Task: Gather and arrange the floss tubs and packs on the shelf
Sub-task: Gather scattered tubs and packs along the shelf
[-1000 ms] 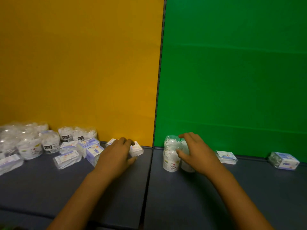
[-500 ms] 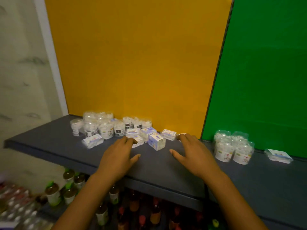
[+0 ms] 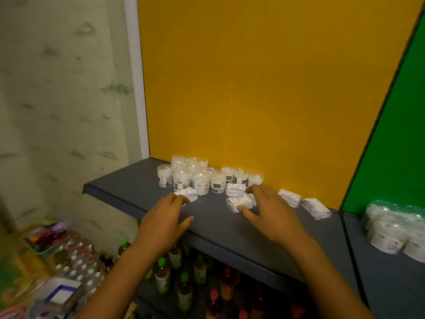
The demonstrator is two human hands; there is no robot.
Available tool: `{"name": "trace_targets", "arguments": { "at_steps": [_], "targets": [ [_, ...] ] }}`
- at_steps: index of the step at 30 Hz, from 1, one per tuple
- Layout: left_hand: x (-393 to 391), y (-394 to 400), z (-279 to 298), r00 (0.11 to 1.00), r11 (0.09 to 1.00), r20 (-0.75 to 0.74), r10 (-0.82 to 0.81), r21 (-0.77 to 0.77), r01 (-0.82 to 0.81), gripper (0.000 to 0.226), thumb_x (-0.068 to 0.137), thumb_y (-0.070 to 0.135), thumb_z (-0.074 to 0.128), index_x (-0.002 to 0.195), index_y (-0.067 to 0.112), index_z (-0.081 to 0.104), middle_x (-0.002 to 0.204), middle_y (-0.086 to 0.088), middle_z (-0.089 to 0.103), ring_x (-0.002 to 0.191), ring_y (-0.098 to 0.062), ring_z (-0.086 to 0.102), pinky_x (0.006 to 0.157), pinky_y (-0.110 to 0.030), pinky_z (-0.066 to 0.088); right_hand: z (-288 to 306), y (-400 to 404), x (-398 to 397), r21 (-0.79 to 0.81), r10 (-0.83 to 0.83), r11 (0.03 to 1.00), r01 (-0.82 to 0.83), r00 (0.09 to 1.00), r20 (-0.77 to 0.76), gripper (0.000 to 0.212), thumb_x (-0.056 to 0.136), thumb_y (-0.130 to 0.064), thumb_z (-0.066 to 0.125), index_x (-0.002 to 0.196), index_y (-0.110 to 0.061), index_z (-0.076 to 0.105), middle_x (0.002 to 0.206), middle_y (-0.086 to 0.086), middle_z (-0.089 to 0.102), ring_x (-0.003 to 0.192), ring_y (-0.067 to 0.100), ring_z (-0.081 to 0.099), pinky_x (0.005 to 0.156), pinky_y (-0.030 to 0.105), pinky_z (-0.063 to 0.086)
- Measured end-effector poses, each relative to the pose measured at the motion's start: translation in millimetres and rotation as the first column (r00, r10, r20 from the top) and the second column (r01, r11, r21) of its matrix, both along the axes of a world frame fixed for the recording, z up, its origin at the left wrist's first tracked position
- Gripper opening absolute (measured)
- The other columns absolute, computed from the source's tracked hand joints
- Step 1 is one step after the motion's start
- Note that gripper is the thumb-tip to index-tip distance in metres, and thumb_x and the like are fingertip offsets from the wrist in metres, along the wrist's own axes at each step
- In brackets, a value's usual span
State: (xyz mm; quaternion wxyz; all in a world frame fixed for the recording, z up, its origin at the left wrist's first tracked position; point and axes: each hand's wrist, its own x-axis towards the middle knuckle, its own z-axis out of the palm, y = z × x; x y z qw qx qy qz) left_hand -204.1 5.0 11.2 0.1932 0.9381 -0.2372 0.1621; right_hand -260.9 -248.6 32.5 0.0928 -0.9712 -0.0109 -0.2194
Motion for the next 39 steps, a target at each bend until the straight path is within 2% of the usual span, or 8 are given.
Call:
{"name": "trace_targets", "arguments": {
  "at_steps": [5,10,19,26,33,39],
  "targets": [
    [33.4,-2.8,-5.1,1.0,1.0,0.01,0.005,-0.009,-0.005,0.043,0.09,0.045,0.056,0.128,0.03,0.045,0.13,0.006,0.048,0.118,-0.014,0.049,0.088,-0.03,0.047,-7.1,-2.0,36.6,0.001,0.0,1.0,0.0,1.0,-0.016,0.048,0.093,-0.054,0.049,0.132,-0.026,0.044,0.133,-0.003,0.051,0.12,0.018,0.048,0.091,0.032,0.043],
    [83.5,-24.2,-1.5,0.999,0.999,0.034,-0.029,-0.044,0.03,0.041,0.088,0.045,0.059,0.125,0.031,0.047,0.127,0.006,0.05,0.109,-0.015,0.053,0.084,-0.034,0.051,-10.0,-20.5,79.6,-0.005,-0.042,0.999,0.042,0.999,-0.011,0.046,0.091,-0.055,0.052,0.128,-0.028,0.046,0.13,-0.004,0.052,0.118,0.018,0.048,0.091,0.033,0.044],
    [172.1,-85.9,13.9,0.986,0.993,0.124,-0.115,0.053,0.109,0.047,0.088,0.042,0.06,0.13,0.027,0.046,0.131,0.002,0.048,0.12,-0.02,0.043,0.094,-0.034,0.042,-5.8,-67.1,153.5,-0.011,-0.11,0.994,0.11,0.994,0.022,0.047,0.091,-0.054,0.054,0.13,-0.028,0.047,0.131,-0.005,0.053,0.118,0.016,0.049,0.092,0.031,0.045],
    [213.4,-114.2,1.3,0.988,0.977,0.042,-0.146,0.164,0.138,0.056,0.086,0.048,0.061,0.135,0.028,0.044,0.137,0.001,0.047,0.124,-0.02,0.041,0.099,-0.034,0.036,-30.2,-79.5,183.2,0.025,-0.139,0.99,0.14,0.99,-0.024,0.045,0.091,-0.053,0.055,0.129,-0.029,0.047,0.132,-0.006,0.051,0.118,0.014,0.049,0.093,0.028,0.044],
    [236.7,-130.5,-0.9,0.987,0.945,-0.014,-0.16,0.286,0.158,0.06,0.085,0.051,0.061,0.137,0.029,0.041,0.137,-0.002,0.051,0.122,-0.023,0.046,0.101,-0.038,0.036,-36.6,-92.5,190.2,0.022,-0.163,0.986,0.163,0.986,-0.019,0.043,0.091,-0.05,0.056,0.128,-0.028,0.048,0.132,-0.007,0.049,0.116,0.013,0.047,0.093,0.026,0.043],
    [245.6,-136.6,-0.2,0.976,0.952,-0.086,-0.2,0.22,0.215,0.059,0.084,0.051,0.063,0.134,0.028,0.043,0.135,-0.001,0.053,0.12,-0.02,0.05,0.099,-0.034,0.04,-36.5,-99.2,191.9,0.043,-0.212,0.976,0.212,0.977,-0.005,0.04,0.091,-0.044,0.058,0.126,-0.026,0.05,0.13,-0.004,0.049,0.115,0.016,0.049,0.09,0.028,0.043]
  ]
}}
